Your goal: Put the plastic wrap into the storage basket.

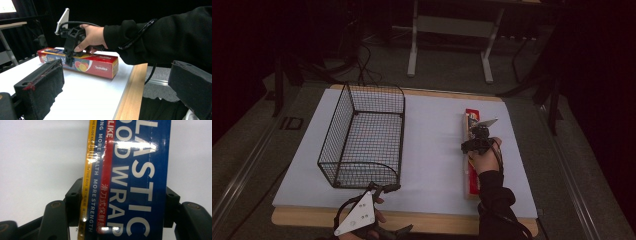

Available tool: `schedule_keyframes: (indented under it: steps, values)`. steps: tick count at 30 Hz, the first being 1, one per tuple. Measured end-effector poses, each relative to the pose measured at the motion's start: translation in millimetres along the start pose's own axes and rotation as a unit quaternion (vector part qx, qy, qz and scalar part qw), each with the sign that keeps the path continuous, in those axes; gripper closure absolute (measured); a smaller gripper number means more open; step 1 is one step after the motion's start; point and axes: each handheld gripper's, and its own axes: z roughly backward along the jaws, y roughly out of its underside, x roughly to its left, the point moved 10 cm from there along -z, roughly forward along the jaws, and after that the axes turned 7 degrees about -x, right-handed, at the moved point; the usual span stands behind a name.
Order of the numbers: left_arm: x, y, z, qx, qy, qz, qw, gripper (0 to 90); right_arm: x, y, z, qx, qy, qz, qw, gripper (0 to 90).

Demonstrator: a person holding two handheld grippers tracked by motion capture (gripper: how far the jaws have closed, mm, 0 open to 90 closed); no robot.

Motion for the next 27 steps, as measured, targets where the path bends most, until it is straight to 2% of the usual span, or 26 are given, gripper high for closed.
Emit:
schedule_keyframes:
  steps: [3,6,9,13,17,21,27]
  values:
    - [0.5,0.2,0.1,0.000,-0.001,0.002,1.0000,0.9,1.8,-4.3,6.8,0.000,-0.015,0.008,0.9998,39.1]
    - [0.3,0.6,-0.3,0.001,0.000,0.001,1.0000,0.9,4.6,-7.6,13.5,0.001,-0.019,0.033,0.9993,39.2]
    - [0.3,0.5,-0.2,0.000,0.000,0.001,1.0000,0.8,9.5,-12.4,21.4,-0.003,-0.037,0.041,0.9985,39.3]
    - [1.5,0.6,0.0,0.000,-0.001,0.005,1.0000,0.8,18.0,-21.1,34.3,-0.026,-0.044,0.072,0.9961,39.3]
    - [1.5,0.9,-0.3,0.000,-0.001,0.006,1.0000,0.9,34.5,-28.4,49.1,-0.051,-0.062,0.094,0.9923,39.4]
    - [0.9,0.8,-0.3,0.000,-0.001,0.005,1.0000,0.9,55.8,-36.2,63.9,-0.075,-0.079,0.129,0.9858,39.6]
    - [1.8,0.1,0.7,-0.002,-0.002,0.006,1.0000,0.9,81.8,-45.7,82.5,-0.091,-0.104,0.156,0.9781,39.5]
